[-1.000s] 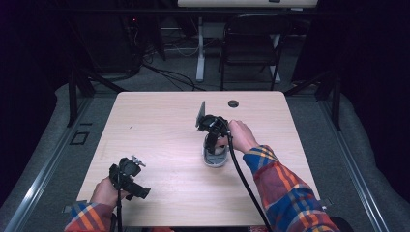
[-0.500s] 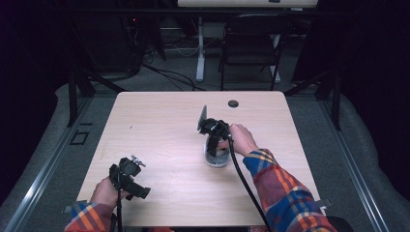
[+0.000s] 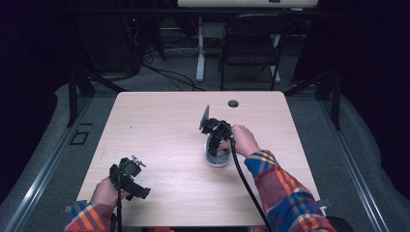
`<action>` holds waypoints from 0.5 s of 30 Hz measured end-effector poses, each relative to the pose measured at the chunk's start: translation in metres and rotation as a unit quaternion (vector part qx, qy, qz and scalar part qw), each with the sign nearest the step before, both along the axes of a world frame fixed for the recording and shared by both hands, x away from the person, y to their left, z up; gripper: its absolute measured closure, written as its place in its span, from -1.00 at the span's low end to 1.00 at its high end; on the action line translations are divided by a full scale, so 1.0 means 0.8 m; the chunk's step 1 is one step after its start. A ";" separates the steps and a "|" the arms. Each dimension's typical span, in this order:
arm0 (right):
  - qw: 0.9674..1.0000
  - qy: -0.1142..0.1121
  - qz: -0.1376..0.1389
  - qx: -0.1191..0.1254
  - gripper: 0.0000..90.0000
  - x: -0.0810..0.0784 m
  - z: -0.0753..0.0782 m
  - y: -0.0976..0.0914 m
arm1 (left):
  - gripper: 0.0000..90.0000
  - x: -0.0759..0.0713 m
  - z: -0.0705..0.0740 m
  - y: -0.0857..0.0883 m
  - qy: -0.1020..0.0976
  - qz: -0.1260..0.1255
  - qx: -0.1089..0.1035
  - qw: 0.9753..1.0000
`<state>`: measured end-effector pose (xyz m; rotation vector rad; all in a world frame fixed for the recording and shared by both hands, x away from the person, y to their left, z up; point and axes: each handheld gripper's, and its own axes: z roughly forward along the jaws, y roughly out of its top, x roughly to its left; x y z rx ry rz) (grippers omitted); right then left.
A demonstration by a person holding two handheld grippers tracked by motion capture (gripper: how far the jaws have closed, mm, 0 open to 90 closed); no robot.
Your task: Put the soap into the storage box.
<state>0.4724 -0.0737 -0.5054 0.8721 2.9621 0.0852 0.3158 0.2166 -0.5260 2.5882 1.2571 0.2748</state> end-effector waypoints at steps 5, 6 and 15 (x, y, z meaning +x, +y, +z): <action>1.000 0.000 0.000 0.005 -0.62 -0.001 0.004 -0.002 | -1.00 0.000 0.000 0.000 0.000 0.000 0.000 1.000; 1.000 -0.002 -0.002 0.012 -0.63 -0.002 0.003 -0.003 | -1.00 0.000 0.000 0.000 0.000 0.000 0.000 1.000; 1.000 -0.009 -0.003 0.025 -0.70 -0.008 0.015 -0.010 | -1.00 0.000 0.000 -0.001 0.000 0.000 0.002 1.000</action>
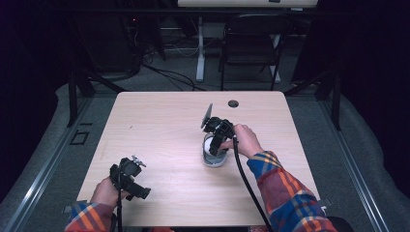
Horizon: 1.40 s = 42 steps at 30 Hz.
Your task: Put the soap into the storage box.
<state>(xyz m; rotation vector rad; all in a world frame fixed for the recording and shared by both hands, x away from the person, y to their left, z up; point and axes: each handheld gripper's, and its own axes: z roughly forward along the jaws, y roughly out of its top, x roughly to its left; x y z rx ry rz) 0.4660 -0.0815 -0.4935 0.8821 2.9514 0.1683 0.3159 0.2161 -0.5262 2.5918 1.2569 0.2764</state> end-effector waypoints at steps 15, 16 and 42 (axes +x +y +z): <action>0.999 -0.018 -0.009 0.037 -1.00 -0.027 0.039 -0.034 | -1.00 0.000 0.000 0.000 0.000 0.000 0.000 1.000; 0.999 -0.020 -0.006 0.033 -1.00 -0.030 0.042 -0.037 | -1.00 0.000 0.000 0.000 0.000 0.000 0.001 1.000; 0.997 -0.024 -0.069 0.006 -1.00 -0.086 0.017 -0.159 | -1.00 0.000 0.000 -0.001 0.000 -0.001 0.004 1.000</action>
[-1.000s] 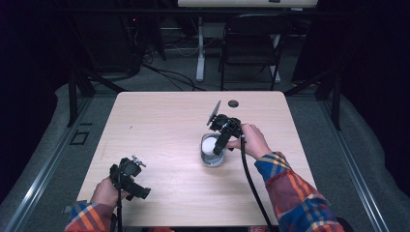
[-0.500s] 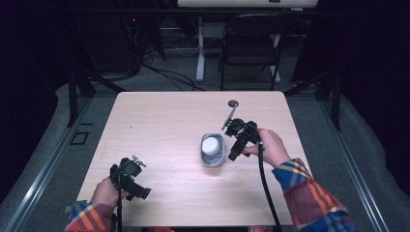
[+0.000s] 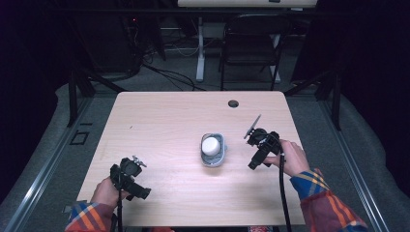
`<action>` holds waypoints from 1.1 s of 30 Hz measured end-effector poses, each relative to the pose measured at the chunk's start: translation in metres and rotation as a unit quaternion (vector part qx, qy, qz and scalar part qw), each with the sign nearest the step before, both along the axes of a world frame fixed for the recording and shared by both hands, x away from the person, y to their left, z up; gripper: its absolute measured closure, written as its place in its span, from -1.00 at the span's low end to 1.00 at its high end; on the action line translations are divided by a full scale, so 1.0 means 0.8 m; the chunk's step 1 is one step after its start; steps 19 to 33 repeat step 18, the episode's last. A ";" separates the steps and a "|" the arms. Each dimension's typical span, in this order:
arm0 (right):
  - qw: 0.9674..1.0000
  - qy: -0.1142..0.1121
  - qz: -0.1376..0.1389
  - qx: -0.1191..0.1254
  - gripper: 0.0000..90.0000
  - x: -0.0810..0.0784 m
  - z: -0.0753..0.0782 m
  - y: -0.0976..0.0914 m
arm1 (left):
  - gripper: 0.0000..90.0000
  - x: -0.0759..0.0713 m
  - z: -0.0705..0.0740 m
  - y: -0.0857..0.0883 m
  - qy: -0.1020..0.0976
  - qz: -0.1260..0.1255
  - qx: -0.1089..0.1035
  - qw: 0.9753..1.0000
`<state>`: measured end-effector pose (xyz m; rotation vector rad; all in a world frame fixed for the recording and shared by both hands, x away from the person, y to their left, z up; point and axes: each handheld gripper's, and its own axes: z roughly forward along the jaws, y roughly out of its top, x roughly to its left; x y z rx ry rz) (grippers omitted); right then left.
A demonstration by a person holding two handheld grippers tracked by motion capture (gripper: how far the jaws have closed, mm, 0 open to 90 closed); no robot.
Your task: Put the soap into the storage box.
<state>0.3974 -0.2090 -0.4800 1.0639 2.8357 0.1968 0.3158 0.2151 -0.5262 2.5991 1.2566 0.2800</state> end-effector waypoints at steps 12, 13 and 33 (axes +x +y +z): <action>0.999 0.020 -0.041 0.001 -1.00 -0.027 -0.038 -0.053 | -1.00 0.000 0.000 0.000 0.002 -0.003 0.000 1.000; 0.999 0.029 -0.041 -0.006 -1.00 -0.028 -0.041 -0.054 | -1.00 0.000 0.000 0.000 0.002 -0.004 0.001 1.000; 0.999 0.032 -0.041 -0.009 -1.00 -0.023 -0.055 -0.057 | -1.00 0.000 0.000 -0.001 0.003 -0.004 0.001 1.000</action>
